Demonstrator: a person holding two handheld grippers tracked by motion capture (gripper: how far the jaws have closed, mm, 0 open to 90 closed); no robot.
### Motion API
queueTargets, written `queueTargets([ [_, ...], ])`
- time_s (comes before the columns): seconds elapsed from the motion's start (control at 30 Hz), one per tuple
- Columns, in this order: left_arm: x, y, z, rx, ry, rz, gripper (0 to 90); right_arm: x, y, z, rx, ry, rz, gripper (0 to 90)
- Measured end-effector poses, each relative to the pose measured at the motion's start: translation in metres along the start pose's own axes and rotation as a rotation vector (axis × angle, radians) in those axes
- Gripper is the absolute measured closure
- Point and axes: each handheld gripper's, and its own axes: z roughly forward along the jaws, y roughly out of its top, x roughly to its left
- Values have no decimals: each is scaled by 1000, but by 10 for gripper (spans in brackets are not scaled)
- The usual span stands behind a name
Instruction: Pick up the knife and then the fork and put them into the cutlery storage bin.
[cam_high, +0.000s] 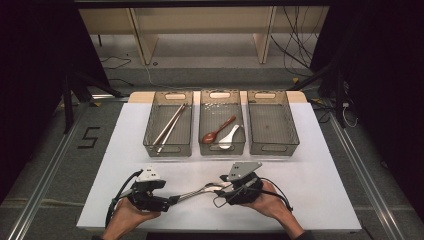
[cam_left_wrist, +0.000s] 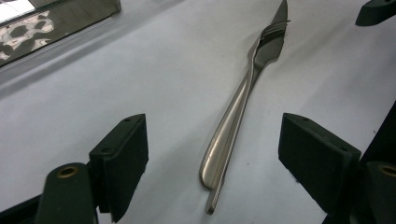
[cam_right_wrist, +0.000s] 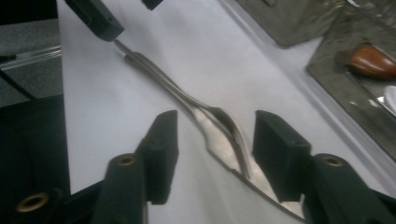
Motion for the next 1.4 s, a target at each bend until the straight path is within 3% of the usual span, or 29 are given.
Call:
queueTargets([
  [0.2, 1, -2, -3, -5, 1, -10, 235, 6, 2, 12, 26, 7, -41, 755],
  [0.4, 2, -3, -4, -15, 3, -17, 232, 2, 3, 27, 54, -5, -34, 900],
  [0.8, 4, -4, -6, -30, -2, -37, 226, -6, 6, 59, 111, 3, -53, 900],
  [1.0, 5, -4, -7, -37, 3, -43, 222, -10, 12, 68, 107, -8, -66, 900],
  [1.4, 6, -5, -7, -37, 5, -44, 221, -19, 20, 71, 105, -9, -36, 900],
])
